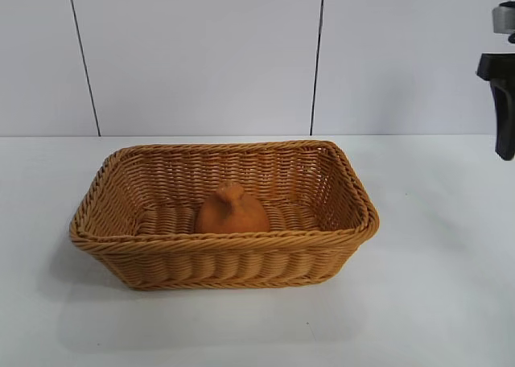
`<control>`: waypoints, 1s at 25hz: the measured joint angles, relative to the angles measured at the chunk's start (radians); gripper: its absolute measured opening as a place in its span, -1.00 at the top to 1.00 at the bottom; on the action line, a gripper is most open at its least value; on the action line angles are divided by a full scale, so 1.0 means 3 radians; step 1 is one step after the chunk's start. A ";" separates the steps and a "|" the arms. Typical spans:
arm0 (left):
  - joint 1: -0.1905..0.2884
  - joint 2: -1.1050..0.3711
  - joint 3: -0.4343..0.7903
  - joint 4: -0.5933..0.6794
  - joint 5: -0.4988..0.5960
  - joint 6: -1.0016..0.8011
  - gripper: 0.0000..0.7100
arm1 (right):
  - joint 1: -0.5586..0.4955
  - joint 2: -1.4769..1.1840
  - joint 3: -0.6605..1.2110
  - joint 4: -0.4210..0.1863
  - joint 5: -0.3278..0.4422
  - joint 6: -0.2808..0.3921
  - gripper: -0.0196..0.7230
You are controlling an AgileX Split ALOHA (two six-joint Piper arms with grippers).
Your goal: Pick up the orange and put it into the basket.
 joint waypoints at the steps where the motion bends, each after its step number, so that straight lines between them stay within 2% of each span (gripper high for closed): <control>1: 0.0000 0.0000 0.0000 0.0000 0.0000 0.0000 -0.95 | 0.0000 -0.0130 0.0140 0.0000 0.0000 0.0000 -0.58; 3: 0.0000 0.0000 0.0000 0.0000 0.0000 0.0000 -0.95 | 0.0000 -0.0318 0.0307 0.0018 0.0000 -0.0004 -0.58; 5: 0.0000 0.0000 0.0000 0.0000 0.0000 0.0000 -0.95 | 0.0000 -0.0793 0.0780 0.0021 -0.0021 -0.0044 -0.58; 12: 0.0000 0.0000 0.0000 0.0000 0.0000 0.0000 -0.95 | 0.0000 -0.1870 0.1772 0.0021 -0.0512 -0.0055 -0.58; 14: 0.0000 0.0000 0.0000 0.0000 0.0000 0.0000 -0.95 | 0.0000 -0.2174 0.1996 0.0021 -0.0585 -0.0059 -0.58; 19: 0.0000 0.0000 0.0000 0.0000 0.0000 0.0000 -0.95 | 0.0000 -0.3015 0.2335 0.0021 -0.0659 -0.0063 -0.58; 25: 0.0000 0.0000 0.0000 0.0000 0.0000 0.0000 -0.95 | 0.0000 -0.4106 0.2362 0.0018 -0.0664 -0.0063 -0.58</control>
